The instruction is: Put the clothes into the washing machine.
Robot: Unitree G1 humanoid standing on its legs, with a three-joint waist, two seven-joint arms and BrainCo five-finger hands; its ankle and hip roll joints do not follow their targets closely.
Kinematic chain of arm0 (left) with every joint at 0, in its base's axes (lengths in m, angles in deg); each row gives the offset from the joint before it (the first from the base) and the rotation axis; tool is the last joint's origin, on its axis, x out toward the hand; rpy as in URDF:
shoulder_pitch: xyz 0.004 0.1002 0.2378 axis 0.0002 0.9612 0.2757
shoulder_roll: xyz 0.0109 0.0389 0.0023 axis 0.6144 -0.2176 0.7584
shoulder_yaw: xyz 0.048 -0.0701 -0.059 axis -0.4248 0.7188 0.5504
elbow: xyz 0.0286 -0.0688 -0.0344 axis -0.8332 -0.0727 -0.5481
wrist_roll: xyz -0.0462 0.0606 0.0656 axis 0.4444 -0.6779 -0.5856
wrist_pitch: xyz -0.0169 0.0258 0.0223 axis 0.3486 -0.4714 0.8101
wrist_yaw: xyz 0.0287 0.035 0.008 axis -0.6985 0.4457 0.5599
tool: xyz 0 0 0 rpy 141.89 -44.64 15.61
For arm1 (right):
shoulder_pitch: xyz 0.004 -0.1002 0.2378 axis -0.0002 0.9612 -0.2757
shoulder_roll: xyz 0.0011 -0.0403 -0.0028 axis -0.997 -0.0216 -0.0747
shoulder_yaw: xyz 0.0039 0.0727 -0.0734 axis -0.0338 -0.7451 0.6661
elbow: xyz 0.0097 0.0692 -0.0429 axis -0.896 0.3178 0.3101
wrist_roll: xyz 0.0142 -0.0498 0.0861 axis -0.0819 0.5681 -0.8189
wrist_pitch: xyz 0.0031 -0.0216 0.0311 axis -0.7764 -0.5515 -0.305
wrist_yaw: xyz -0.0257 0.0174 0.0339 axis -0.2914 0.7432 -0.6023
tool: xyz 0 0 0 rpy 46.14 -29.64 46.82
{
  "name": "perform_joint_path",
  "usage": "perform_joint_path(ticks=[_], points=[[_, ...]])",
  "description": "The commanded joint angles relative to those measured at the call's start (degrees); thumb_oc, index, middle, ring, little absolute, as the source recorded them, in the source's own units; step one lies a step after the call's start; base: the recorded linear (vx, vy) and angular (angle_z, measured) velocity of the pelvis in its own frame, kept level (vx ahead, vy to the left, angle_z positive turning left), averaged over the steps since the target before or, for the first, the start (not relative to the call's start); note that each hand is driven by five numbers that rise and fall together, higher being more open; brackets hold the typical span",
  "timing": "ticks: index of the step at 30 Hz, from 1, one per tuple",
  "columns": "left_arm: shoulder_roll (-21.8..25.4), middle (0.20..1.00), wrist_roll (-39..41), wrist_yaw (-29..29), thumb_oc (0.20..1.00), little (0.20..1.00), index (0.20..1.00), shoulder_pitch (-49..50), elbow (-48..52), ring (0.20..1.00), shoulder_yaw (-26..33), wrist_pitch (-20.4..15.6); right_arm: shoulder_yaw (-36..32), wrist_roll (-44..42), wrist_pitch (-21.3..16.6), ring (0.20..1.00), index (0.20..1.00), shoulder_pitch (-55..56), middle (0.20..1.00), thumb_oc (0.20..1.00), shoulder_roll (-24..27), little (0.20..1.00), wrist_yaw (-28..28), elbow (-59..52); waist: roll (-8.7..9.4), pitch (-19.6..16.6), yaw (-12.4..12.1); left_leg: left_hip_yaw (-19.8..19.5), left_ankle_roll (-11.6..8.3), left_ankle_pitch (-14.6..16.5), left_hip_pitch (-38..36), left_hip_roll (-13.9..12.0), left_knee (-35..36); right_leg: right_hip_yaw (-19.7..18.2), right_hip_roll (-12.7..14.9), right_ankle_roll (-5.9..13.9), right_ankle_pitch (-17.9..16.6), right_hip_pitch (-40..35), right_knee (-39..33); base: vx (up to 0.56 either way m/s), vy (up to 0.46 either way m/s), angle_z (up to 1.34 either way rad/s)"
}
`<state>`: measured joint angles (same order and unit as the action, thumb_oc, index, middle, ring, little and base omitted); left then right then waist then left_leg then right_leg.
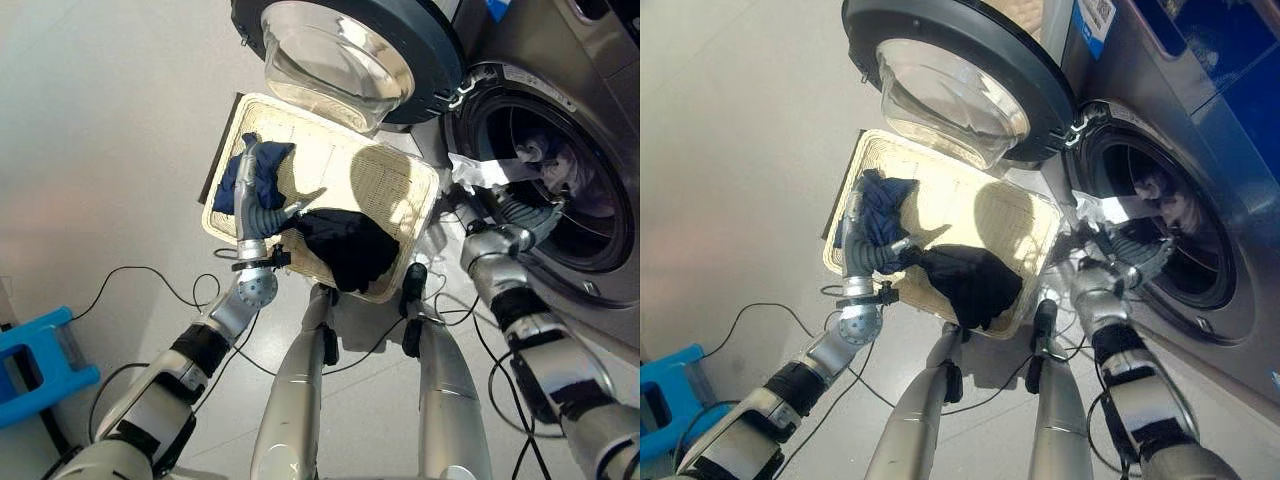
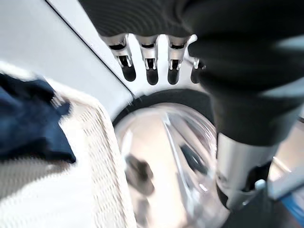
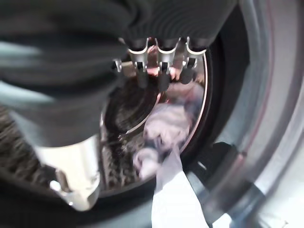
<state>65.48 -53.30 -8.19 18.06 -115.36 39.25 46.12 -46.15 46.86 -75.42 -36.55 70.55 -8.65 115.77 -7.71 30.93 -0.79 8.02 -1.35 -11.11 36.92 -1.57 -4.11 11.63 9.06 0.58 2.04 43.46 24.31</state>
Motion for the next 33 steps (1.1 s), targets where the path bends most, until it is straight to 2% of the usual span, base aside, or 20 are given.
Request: perform_joint_path(ticks=[1, 3, 4, 7, 12, 16, 19, 26, 33], points=[[-0.7, 1.0, -5.2, -5.4, 1.0, 1.0, 1.0, -1.4, -3.9, 1.0, 2.4, 5.8, 1.2, 5.5, -3.7, 1.0, 1.0, 3.9, 1.0, 1.0, -0.8, 1.0, 0.9, -3.4, 1.15, -1.1, 1.8, 3.8, -1.63, 9.9, 0.1, 2.8, -7.2, 1.5, -2.0, 5.49, -2.9, -0.9, -4.1, 0.02, 0.04, -0.01], [-0.1, 1.0, -5.2, -5.3, 1.0, 1.0, 1.0, -1.4, -6.6, 1.0, 3.7, 9.4, 2.7, 7.0, -4.0, 1.0, 1.0, 6.6, 1.0, 1.0, -1.8, 1.0, -0.5, -6.3, 1.68, -1.1, 2.6, 4.2, -1.9, 9.5, 0.4, 2.5, -6.7, 0.9, -2.4, 5.59, -3.1, -0.6, -4.6, 0.02, 0.045, -0.06], [0.0, 1.0, -5.3, -5.3, 1.0, 1.0, 1.0, -1.4, -6.8, 1.0, 3.8, 9.7, 2.9, 7.1, -3.9, 1.0, 1.0, 6.8, 1.0, 1.0, -1.8, 1.0, -0.5, -6.7, 1.73, -1.1, 2.7, 4.3, -1.92, 9.5, 0.4, 2.5, -6.6, 0.8, -2.5, 5.6, -3.1, -0.6, -4.7, 0.01, 0.042, -0.11], [1.6, 1.0, -6.6, -6.1, 1.0, 1.0, 1.0, -2.9, -10.4, 1.0, 5.0, 14.6, 4.9, 6.9, -3.9, 1.0, 1.0, 9.0, 1.0, 1.0, -2.0, 1.0, -3.2, -9.4, 2.53, -1.1, 3.8, 5.1, -2.45, 8.9, 1.0, 2.1, -6.2, 0.3, -3.0, 5.7, -3.4, 0.1, -5.5, 0.0, 0.052, -0.11], [3.4, 1.0, -5.0, -3.2, 1.0, 1.0, 1.0, -5.7, -15.3, 1.0, 5.6, 18.8, 6.7, 6.3, -4.8, 1.0, 1.0, 10.0, 1.0, 1.0, -1.6, 1.0, -4.8, -9.9, 3.37, -1.1, 4.7, 5.5, -3.04, 8.1, 2.1, 1.7, -6.2, -0.3, -3.4, 5.69, -3.8, 0.9, -5.9, 0.0, 0.029, -0.13], [4.1, 1.0, -1.1, 0.7, 1.0, 1.0, 1.0, -9.2, -19.3, 1.0, 5.3, 21.7, 8.0, 6.6, -4.7, 1.0, 1.0, 8.1, 1.0, 1.0, -1.3, 1.0, -5.1, -9.5, 4.03, -1.1, 5.0, 5.7, -3.48, 7.3, 3.4, 1.3, -5.9, -0.3, -3.6, 5.76, -4.3, 1.7, -6.6, 0.0, 0.005, -0.03], [4.2, 1.0, 3.4, 2.6, 1.0, 1.0, 1.0, -12.5, -22.7, 1.0, 5.5, 25.4, 8.9, 6.8, -4.2, 1.0, 1.0, 6.0, 1.0, 1.0, -1.2, 1.0, -5.1, -9.6, 4.61, -1.1, 5.1, 5.7, -3.74, 6.4, 5.0, 0.9, -5.7, -0.3, -3.8, 5.73, -4.7, 2.9, -6.7, 0.0, 0.0, 0.0], [3.8, 1.0, 10.9, 0.5, 1.0, 1.0, 1.0, -17.5, -30.0, 1.0, 7.4, 28.8, 10.0, 4.6, -3.6, 1.0, 1.0, 3.1, 1.0, 1.0, -1.0, 1.0, -4.8, -9.0, 5.66, -1.1, 5.1, 5.2, -4.0, 5.3, 7.6, 0.3, -5.6, 0.0, -4.2, 5.54, -4.6, 5.1, -6.2, -0.01, -0.007, 0.02], [4.4, 1.0, 14.3, -0.9, 1.0, 1.0, 1.0, -21.8, -35.7, 1.0, 7.3, 35.5, 10.6, 2.0, -4.1, 1.0, 1.0, 2.2, 1.0, 1.0, -1.3, 1.0, -4.3, -7.8, 7.08, -1.1, 5.0, 4.1, -4.19, 4.8, 10.6, 0.1, -6.4, 0.7, -4.0, 5.36, -5.1, 7.3, -5.8, -0.01, -0.023, 0.1]])
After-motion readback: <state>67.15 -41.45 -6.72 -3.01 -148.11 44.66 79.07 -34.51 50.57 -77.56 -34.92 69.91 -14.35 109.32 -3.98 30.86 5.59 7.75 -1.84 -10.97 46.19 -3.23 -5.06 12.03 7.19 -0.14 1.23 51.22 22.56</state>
